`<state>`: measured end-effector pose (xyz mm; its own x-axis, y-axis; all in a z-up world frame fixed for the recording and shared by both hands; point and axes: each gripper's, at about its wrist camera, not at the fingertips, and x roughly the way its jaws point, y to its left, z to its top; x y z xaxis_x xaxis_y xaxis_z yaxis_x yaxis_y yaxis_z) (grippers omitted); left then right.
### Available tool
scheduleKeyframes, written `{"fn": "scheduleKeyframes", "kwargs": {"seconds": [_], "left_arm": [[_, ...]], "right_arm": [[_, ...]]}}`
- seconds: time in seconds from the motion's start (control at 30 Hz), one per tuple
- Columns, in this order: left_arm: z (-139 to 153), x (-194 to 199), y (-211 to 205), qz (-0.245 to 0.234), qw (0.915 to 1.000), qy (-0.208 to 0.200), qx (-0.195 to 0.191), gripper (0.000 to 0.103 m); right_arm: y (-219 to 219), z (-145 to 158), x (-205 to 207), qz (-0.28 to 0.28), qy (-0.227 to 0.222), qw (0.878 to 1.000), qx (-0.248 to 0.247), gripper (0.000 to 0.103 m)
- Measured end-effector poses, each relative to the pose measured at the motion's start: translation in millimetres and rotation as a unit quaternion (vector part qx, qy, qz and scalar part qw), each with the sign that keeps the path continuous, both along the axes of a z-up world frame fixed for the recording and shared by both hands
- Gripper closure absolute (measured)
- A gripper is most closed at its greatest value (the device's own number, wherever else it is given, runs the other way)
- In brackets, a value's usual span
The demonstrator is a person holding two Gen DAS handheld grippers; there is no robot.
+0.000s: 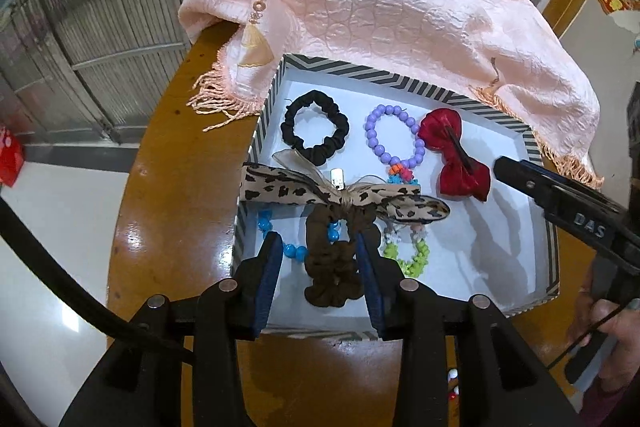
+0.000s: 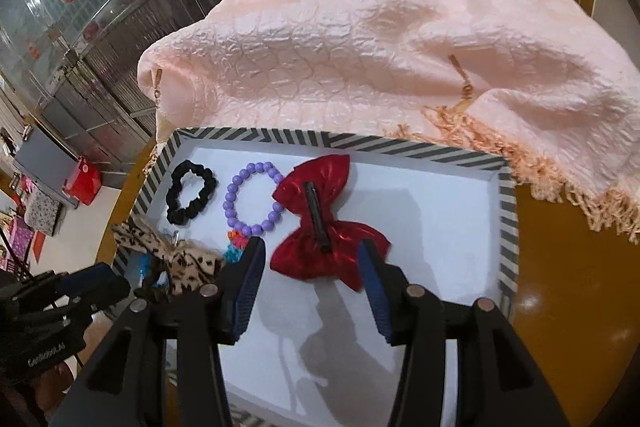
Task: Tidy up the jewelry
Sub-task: 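Move both tools back over the remaining bracelets and hair ties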
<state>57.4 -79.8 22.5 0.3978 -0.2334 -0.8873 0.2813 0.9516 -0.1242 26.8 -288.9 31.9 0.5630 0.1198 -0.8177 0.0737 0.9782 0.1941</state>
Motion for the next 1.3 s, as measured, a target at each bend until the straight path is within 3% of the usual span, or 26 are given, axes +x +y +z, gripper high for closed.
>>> {"fn": "scheduleKeyframes", "kwargs": {"seconds": [0.43, 0.83, 1.3], "left_arm": [[11.4, -50.4, -2.0, -0.019, 0.9996, -0.020, 0.011, 0.076], [0.5, -95.7, -6.0, -0.091, 0.9957, 0.003, 0.017, 0.076], [-15.0, -127.3, -29.7, -0.158, 0.9867, 0.037, 0.003, 0.076]], "right_arm": [[-3.6, 26.7, -90.6, 0.012, -0.030, 0.999, -0.014, 0.047], [-18.4, 13.2, -169.7, -0.004, -0.001, 1.000, -0.013, 0.045], [-9.6, -6.3, -224.4, 0.016, 0.022, 0.999, -0.017, 0.045]]}}
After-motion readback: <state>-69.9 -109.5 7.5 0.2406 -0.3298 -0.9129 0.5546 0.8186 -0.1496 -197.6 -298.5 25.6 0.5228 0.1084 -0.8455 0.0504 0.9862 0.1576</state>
